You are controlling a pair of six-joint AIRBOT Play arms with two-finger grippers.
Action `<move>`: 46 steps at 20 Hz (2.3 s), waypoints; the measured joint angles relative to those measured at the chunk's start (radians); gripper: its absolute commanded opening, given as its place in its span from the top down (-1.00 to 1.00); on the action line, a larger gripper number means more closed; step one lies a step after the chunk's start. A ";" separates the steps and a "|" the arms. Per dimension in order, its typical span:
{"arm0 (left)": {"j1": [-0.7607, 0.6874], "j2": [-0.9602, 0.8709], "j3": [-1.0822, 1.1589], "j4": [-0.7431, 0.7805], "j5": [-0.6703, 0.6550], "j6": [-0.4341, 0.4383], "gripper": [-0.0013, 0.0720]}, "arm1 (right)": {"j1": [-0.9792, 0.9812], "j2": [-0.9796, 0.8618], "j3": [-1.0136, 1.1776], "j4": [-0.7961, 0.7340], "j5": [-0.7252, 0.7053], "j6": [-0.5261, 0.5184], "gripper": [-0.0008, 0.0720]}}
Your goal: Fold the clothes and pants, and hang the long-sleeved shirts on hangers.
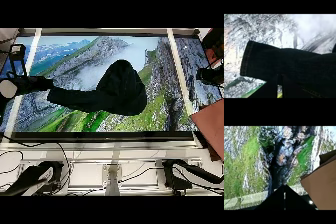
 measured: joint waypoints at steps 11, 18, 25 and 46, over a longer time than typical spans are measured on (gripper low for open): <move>0.000 0.000 0.000 0.000 0.002 0.000 0.75 | 0.000 0.000 0.000 0.000 0.000 0.000 0.87; 0.003 -0.025 -0.002 0.012 0.021 0.000 0.75 | 0.000 0.000 0.000 0.001 -0.008 0.000 0.88; 0.009 -0.118 -0.093 0.034 -0.017 -0.008 0.42 | 0.000 -0.001 0.000 0.076 -0.208 0.002 0.83; 0.223 -0.378 -0.339 -0.598 0.225 0.169 -0.37 | 0.000 -0.087 -0.008 0.186 -0.284 -0.150 0.68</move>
